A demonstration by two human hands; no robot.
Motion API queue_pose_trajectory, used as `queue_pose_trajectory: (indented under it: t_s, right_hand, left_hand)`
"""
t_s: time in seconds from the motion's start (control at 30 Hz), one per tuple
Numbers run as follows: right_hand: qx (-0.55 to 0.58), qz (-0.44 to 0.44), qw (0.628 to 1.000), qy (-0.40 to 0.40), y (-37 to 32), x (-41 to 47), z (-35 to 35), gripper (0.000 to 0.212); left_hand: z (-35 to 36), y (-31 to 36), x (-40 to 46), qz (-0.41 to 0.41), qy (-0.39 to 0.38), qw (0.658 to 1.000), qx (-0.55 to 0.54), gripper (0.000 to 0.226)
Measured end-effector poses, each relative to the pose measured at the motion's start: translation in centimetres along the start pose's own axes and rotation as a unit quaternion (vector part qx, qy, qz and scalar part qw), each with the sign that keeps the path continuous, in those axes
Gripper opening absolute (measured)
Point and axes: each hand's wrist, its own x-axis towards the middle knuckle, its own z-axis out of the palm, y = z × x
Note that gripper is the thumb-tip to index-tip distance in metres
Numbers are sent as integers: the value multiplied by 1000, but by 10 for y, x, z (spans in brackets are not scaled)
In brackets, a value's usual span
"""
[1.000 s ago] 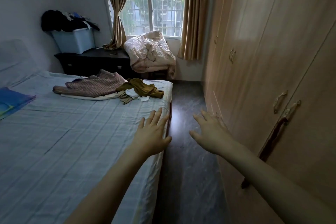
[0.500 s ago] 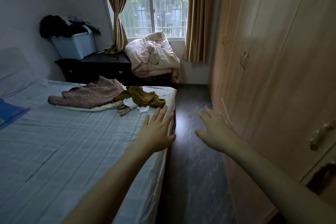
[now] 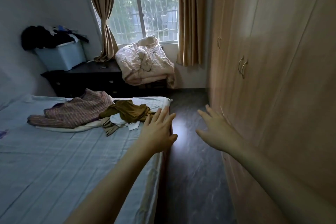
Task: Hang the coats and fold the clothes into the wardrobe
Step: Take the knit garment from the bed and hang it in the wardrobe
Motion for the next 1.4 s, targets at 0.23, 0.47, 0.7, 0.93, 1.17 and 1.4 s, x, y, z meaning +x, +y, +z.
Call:
queue_pose_trajectory:
  t_s: [0.23,0.47,0.7,0.93,1.17,1.4]
  right_hand:
    - [3,-3,1000,-13,20,86,21,69]
    - [-11,-4,1000,-18,24,207,24,71]
    - [-20,20,999,-21,35,317,31,72]
    - [-34,51,998,-8,63,393,27,76]
    - [-141,52,989,3,107,470,36,80]
    - [-120,62,991,21,172,590,22,77]
  left_hand:
    - [25,-26,93,12,-16,1000,10,75]
    - [26,-71,214,11,10,1000,1,75]
    - [34,-114,323,21,18,999,17,73]
    - [40,-135,410,51,18,999,0,70]
    - [59,-128,500,37,31,998,-32,69]
    - [68,-126,625,2,12,1000,-18,71]
